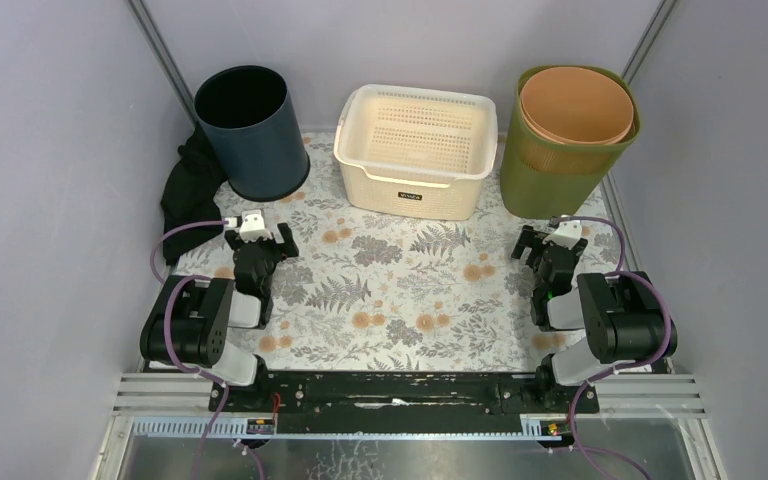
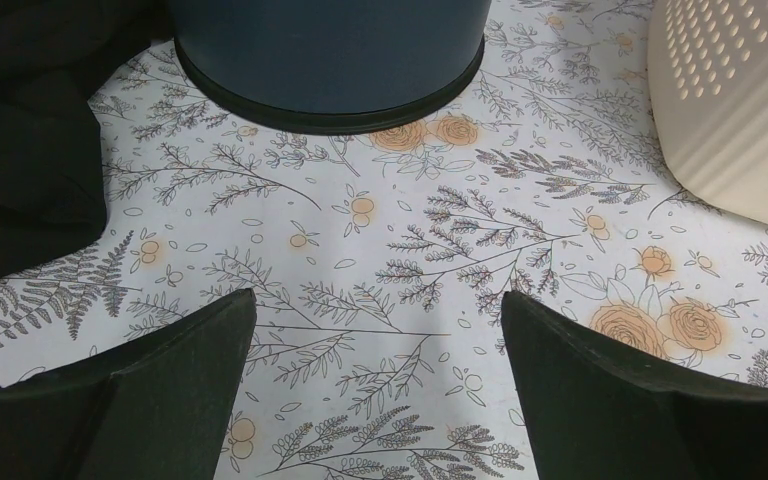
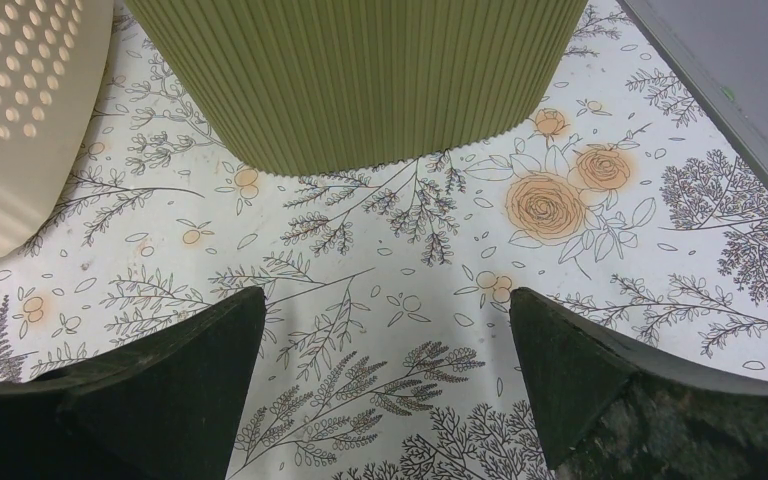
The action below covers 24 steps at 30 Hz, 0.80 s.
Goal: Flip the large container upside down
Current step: Adjust the container at the center of the board.
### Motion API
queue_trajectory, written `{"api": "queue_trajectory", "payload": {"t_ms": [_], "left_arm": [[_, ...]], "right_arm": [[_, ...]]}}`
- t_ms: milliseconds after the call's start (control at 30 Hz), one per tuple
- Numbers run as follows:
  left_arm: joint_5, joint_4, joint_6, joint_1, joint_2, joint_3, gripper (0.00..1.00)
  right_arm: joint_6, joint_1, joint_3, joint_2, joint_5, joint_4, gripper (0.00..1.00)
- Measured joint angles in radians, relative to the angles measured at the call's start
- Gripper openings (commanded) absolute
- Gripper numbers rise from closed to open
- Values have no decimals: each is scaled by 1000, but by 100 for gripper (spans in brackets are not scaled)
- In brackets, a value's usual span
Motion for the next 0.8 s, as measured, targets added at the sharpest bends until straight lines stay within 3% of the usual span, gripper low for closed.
{"api": "queue_trajectory", "payload": {"t_ms": [800], "left_arm": [[19,-5,23,-13,0,2,100]], "right_arm": [[0,0,9,-25,2,-48,99]]}}
